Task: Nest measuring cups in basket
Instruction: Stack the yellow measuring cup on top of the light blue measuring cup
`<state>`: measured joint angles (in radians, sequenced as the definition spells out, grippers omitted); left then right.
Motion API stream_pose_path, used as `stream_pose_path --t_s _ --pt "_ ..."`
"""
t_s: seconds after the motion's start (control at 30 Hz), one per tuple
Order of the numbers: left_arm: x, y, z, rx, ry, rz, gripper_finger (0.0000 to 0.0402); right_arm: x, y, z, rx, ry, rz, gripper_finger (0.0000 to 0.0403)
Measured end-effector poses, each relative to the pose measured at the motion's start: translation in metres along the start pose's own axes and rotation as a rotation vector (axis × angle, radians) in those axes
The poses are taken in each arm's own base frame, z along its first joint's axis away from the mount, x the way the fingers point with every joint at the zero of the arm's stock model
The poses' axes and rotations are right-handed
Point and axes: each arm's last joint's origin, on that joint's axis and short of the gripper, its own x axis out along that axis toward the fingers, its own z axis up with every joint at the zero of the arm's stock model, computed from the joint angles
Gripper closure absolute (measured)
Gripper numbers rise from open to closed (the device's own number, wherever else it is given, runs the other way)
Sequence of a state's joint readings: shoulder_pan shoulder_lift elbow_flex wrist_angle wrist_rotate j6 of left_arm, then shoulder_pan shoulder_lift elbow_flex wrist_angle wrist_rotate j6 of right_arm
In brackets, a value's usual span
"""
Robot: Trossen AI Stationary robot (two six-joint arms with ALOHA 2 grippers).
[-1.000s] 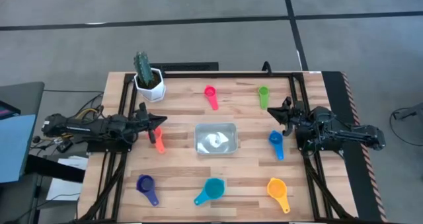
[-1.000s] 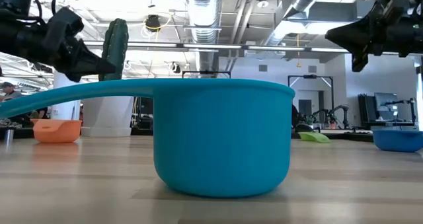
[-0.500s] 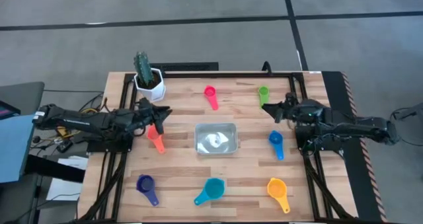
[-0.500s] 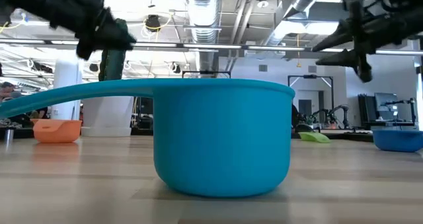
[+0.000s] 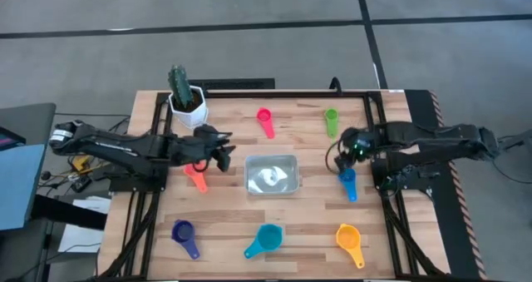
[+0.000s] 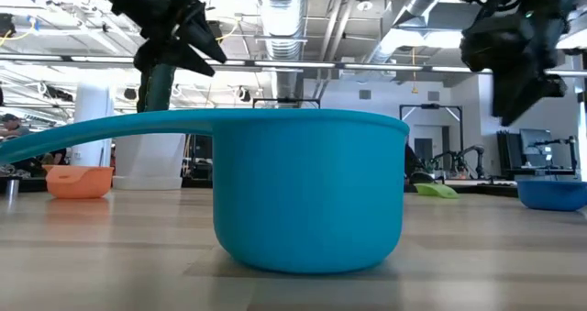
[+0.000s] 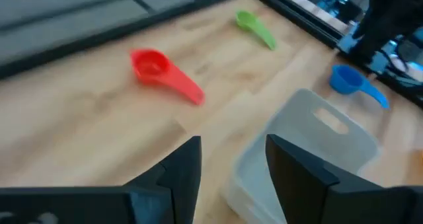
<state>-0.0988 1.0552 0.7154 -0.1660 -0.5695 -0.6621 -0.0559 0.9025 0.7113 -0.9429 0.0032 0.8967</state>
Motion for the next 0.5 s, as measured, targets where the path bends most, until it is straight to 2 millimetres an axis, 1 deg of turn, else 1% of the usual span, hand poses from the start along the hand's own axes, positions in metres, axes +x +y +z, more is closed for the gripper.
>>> stream_pose_path --t_s 0.13,0.3,0.4,0.5 --pt "0.007 -0.012 -0.008 -0.054 0.054 -0.015 0.0248 0.003 0.018 -0.024 -0.067 0.086 0.031 0.0234" --pt "0.005 -0.023 -0.015 -0.043 0.102 -0.054 0.0248 0.003 0.038 -0.055 -0.090 0.134 0.085 0.0239" --pt "0.001 -0.027 -0.020 -0.022 0.134 -0.084 0.0248 0.006 0.052 -0.073 -0.053 0.156 0.129 0.0243" --pt "-0.004 -0.029 -0.027 0.030 0.210 -0.120 0.0248 0.014 0.065 -0.089 0.060 0.156 0.134 0.0250"
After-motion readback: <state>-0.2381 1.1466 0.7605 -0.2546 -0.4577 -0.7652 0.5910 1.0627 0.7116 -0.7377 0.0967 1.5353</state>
